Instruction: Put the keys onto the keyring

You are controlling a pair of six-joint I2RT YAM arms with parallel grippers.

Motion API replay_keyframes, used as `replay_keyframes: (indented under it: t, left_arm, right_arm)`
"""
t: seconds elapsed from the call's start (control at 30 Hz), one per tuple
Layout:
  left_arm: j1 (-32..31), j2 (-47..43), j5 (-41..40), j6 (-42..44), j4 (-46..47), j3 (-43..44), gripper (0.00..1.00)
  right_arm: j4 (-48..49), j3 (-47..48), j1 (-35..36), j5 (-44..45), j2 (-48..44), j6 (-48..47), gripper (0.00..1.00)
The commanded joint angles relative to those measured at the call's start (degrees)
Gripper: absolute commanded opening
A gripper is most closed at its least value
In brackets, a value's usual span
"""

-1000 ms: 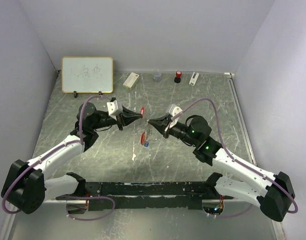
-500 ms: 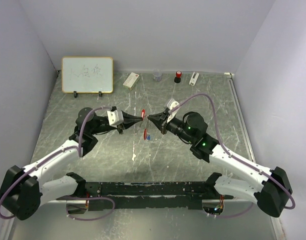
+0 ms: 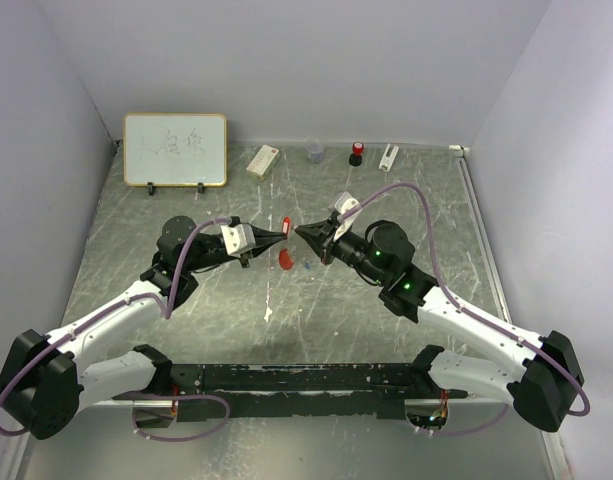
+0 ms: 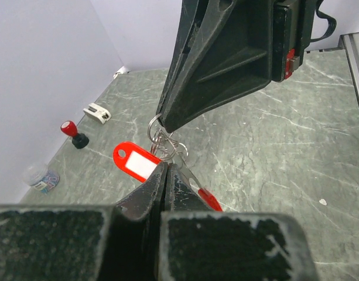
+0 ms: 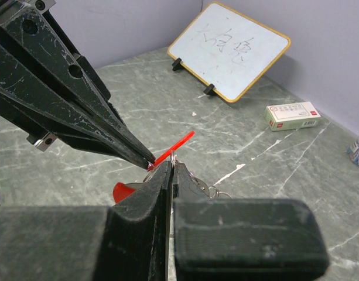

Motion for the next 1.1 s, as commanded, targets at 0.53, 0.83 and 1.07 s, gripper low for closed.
replay_keyframes:
  t: [0.53,0.83,1.07]
  left_arm:
    - [-1.1,1.1,-1.5,1.9,2.8,2.1,0.07]
    - [-1.4,1.4,-2.0,2.5,2.7,2.6,0.07]
    - [-1.5,1.6,-2.6,2.6,3.3,2.5,0.07]
  right_arm:
    - [2.8,1.8,0.1,-0.3,0.8,1.5,0.00]
    - [2.8,2.3,0.2,-1.0,1.6,1.9,0.00]
    - [3.0,2.6,0.2,-1.4,2.0,2.1,0.00]
